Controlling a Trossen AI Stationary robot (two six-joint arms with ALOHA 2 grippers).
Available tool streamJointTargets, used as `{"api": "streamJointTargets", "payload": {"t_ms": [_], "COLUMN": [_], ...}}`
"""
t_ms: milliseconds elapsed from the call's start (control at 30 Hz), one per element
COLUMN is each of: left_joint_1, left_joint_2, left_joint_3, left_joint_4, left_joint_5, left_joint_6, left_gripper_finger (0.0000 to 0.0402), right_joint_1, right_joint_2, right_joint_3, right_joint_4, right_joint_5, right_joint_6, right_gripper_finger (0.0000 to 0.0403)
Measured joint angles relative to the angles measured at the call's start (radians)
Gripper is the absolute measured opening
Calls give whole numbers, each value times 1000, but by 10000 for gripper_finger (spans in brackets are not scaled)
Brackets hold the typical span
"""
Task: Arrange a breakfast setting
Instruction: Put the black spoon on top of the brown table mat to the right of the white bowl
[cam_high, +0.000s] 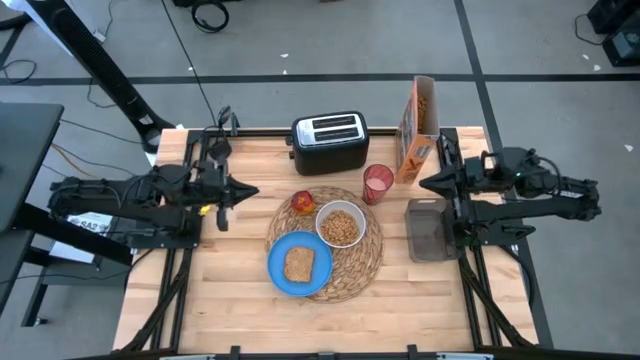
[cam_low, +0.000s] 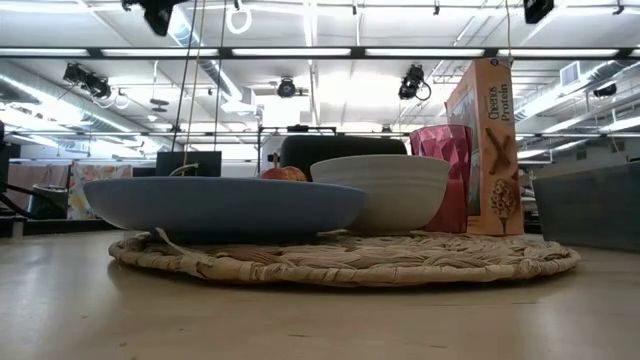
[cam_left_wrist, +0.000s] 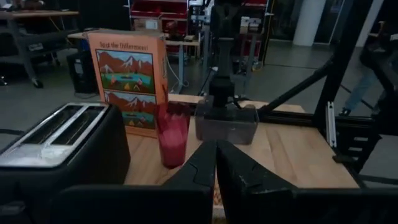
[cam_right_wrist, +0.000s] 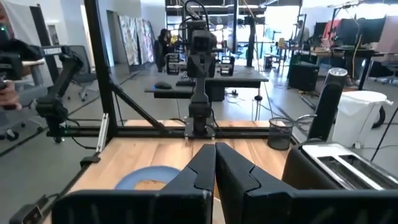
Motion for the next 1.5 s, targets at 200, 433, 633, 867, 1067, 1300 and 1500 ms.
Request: {"api": "streamJointTargets", "payload": {"t_ms": [200,433,633,867,1067,1300,1500], "left_joint_1": [0,0,-2,2,54,267,456], "left_joint_2": [-109,-197,-194,-195,-184,-69,120], "left_joint_3": [-121,-216,-216,-214,-195,-41,8], "left_joint_4": [9,103,270,401,279,-56,-105], "left_joint_5": [0,1,1,-9,-276,-429,-425], "left_joint_6": [0,-40,-207,-344,-266,-256,-287], "left_gripper_finger": [20,20,20,20,11,9,9], "right_joint_1": [0,0,0,0,0,0,-3], "right_joint_2": [-89,-195,-159,-114,-42,61,115], "right_joint_3": [-185,-269,-271,-270,-271,-271,-271], "right_joint_4": [109,154,247,454,595,860,968], "right_joint_5": [-1,21,4,110,132,188,293], "right_joint_6": [-12,47,169,312,383,418,341], "right_gripper_finger": [18,18,18,18,18,18,14]}}
